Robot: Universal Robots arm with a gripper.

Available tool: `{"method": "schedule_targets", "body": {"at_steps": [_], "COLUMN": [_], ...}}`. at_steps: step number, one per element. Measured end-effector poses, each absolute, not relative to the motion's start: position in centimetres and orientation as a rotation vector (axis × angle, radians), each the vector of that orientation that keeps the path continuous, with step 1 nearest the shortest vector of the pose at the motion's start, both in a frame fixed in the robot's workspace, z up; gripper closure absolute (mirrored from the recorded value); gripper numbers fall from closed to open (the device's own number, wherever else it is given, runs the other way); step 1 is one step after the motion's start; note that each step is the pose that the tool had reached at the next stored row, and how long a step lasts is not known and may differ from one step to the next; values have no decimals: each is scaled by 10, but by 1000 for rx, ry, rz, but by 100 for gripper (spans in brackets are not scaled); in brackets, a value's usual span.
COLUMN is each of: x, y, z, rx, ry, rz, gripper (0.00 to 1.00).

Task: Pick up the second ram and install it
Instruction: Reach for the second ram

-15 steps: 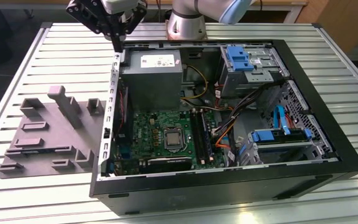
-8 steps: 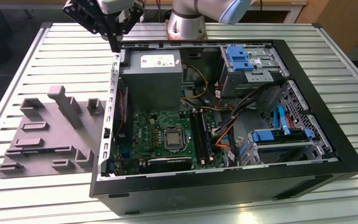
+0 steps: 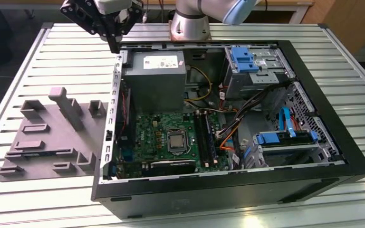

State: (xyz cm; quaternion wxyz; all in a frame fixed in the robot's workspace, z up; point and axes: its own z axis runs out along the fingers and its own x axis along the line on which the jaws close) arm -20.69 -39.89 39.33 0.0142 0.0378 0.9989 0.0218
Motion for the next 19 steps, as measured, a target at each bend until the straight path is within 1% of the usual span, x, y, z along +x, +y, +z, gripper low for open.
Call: {"method": "schedule_targets", "body": {"at_steps": [19], "x": [-221], "y": [-399], "z": [393], "rx": [118], "ry": [3110], "rz": [68], "gripper": [89]}}
